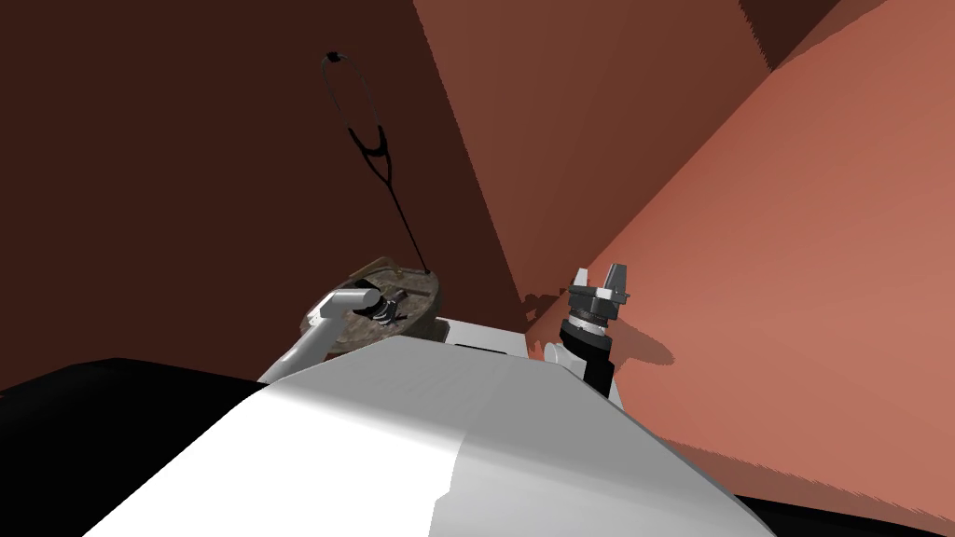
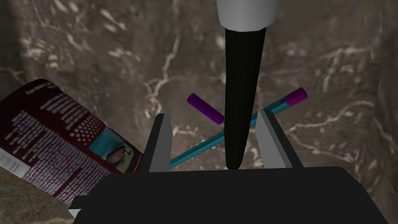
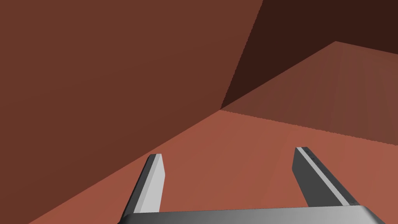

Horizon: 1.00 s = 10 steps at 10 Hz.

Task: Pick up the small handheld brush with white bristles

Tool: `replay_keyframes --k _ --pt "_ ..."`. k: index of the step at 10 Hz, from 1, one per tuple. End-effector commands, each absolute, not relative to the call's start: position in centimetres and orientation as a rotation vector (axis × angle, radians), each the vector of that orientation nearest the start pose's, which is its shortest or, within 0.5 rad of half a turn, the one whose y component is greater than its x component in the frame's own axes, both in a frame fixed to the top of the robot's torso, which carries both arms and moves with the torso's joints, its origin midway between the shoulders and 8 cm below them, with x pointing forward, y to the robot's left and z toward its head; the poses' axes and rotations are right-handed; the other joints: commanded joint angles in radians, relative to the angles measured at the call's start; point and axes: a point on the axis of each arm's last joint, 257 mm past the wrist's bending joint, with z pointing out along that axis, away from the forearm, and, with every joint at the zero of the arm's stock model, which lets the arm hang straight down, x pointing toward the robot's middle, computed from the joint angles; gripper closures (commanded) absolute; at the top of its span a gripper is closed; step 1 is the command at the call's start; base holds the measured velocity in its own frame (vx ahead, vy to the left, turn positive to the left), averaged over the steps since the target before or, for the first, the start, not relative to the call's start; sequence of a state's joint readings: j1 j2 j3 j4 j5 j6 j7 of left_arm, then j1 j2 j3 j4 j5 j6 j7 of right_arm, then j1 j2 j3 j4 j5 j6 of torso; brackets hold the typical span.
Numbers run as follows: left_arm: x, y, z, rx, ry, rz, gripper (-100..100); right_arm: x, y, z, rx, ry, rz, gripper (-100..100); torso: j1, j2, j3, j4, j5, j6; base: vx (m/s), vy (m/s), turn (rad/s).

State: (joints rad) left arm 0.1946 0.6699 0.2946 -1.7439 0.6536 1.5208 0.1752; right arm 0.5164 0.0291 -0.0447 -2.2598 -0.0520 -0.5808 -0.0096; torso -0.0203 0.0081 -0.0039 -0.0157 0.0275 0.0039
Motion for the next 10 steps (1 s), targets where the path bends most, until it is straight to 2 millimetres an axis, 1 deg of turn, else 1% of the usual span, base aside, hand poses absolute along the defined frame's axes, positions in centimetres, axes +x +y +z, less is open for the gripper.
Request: replay_keyframes --k 1,4,5,6,8,9,10 --pt "27.2 48.7 -37.2 -2.443 1.688 -0.142 100 32.8 -30.4 2.6 0.669 0.516 1.299 0 0.000 0.000 0.000 0.000 0.000 0.000 -0.005 -0.002 0.010" --pt "27.3 48.7 -37.2 -2.443 1.688 -0.143 100 32.8 -30.4 2.6 0.669 0.516 1.299 0 0.000 -0.001 -0.001 0.000 0.000 0.000 0.000 0.000 0.000" --pt "27.3 48.7 -37.2 -2.443 1.688 -0.143 0 32.8 -30.4 2.6 0.669 0.516 1.299 0 0.000 -0.001 -0.001 0.000 0.000 0.000 0.000 0.000 0.000" --pt "27.2 48.8 -36.2 -2.437 1.693 -0.135 100 32.8 -30.4 2.6 0.669 0.516 1.299 0 0.000 -0.001 -0.001 0.000 0.000 0.000 0.004 -0.027 0.034" --pt "27.0 48.7 -35.2 -2.432 1.701 -0.128 100 32.8 -30.4 2.6 0.669 0.516 1.299 0 -0.004 -0.001 -0.001 0.000 -0.001 0.000 0.000 -0.065 0.031" --pt "27.1 48.9 -35.5 -2.432 1.697 -0.132 100 32.8 -30.4 2.6 0.669 0.516 1.299 0 -0.005 0.000 0.000 0.000 -0.001 0.000 -0.005 -0.030 0.006" --pt "27.1 48.8 -35.5 -2.433 1.698 -0.130 0 32.8 -30.4 2.6 0.669 0.516 1.299 0 -0.003 0.000 0.000 0.000 0.000 0.000 -0.001 -0.007 0.000"
